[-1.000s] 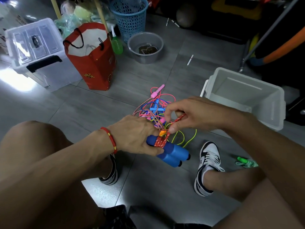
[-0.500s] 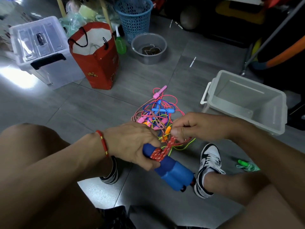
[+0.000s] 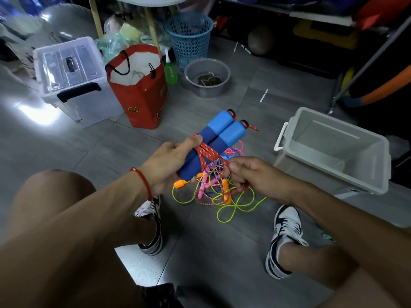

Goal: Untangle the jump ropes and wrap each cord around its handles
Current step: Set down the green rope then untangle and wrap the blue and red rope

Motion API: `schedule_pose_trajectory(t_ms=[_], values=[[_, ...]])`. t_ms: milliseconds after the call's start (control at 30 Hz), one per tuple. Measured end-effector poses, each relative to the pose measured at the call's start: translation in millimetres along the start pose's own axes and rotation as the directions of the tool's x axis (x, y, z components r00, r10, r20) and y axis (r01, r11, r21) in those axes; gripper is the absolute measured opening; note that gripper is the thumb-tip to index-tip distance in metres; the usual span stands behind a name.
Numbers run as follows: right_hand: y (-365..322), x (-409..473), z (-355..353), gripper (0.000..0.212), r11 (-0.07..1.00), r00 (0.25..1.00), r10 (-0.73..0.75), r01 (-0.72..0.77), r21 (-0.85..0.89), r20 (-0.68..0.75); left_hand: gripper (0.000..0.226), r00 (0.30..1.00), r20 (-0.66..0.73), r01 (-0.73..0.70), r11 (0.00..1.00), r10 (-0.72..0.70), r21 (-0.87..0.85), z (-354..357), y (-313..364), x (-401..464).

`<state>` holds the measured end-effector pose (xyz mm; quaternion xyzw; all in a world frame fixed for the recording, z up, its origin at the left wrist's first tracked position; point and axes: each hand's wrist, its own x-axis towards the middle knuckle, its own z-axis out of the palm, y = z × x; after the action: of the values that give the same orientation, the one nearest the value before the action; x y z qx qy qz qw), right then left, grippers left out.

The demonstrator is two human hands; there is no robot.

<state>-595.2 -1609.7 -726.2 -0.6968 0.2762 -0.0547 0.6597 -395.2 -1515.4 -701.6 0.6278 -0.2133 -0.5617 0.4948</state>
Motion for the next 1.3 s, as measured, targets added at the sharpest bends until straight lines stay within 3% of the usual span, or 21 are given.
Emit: schedule_pose_trajectory(t_ms=[100,200,333,567,733,900,1000,1167,1300], values=[[-1,0,5,0.033,0.997,0.993,0.073,-0.074,-0.013,-0.093,0.068,0.999,-0.014,0.044,0.99,-0.043,0.132,2,-2,3],[-7,-6,4,0.029,0.995,0.987,0.042,-0.055,-0.085,-0.153,0.067,1.0,0.014,0.009,0.959,-0.014,0.283,7,-2,-1],[-6,-12,5,0.033,0.979,0.978,-0.015,-0.027,-0.203,-0.206,0.053,1.0,0.006,-0.022,0.968,0.021,0.251,4,-5,-4],[-12,-17,6,0.032,0.973,0.978,-0.028,-0.021,-0.23,-0.208,0.024,0.952,0.304,-0.043,0.972,-0.031,0.233,10,-10,-9],[-14,-16,1,0.036,0.918,0.984,-0.006,-0.064,-0.39,-0.176,0.019,0.955,0.288,0.001,0.973,-0.07,0.232,13,-7,-6],[-9,-14,-13,0.036,0.756,0.988,0.024,-0.116,-0.644,-0.151,0.015,0.997,0.049,-0.072,0.924,0.058,0.376,4,-3,11],[-13,-18,-26,0.029,0.686,0.989,0.041,-0.13,-0.716,-0.14,0.014,0.977,-0.135,-0.091,0.889,0.168,0.449,-8,4,26],[-23,-30,-50,0.018,0.575,0.992,0.016,-0.112,-0.811,-0.126,0.03,0.93,-0.322,-0.051,0.929,0.178,0.365,-23,13,39],[-14,-35,-82,0.02,0.531,0.981,0.068,-0.19,-0.826,-0.182,0.033,0.915,-0.364,-0.046,0.939,0.177,0.342,-28,15,42]])
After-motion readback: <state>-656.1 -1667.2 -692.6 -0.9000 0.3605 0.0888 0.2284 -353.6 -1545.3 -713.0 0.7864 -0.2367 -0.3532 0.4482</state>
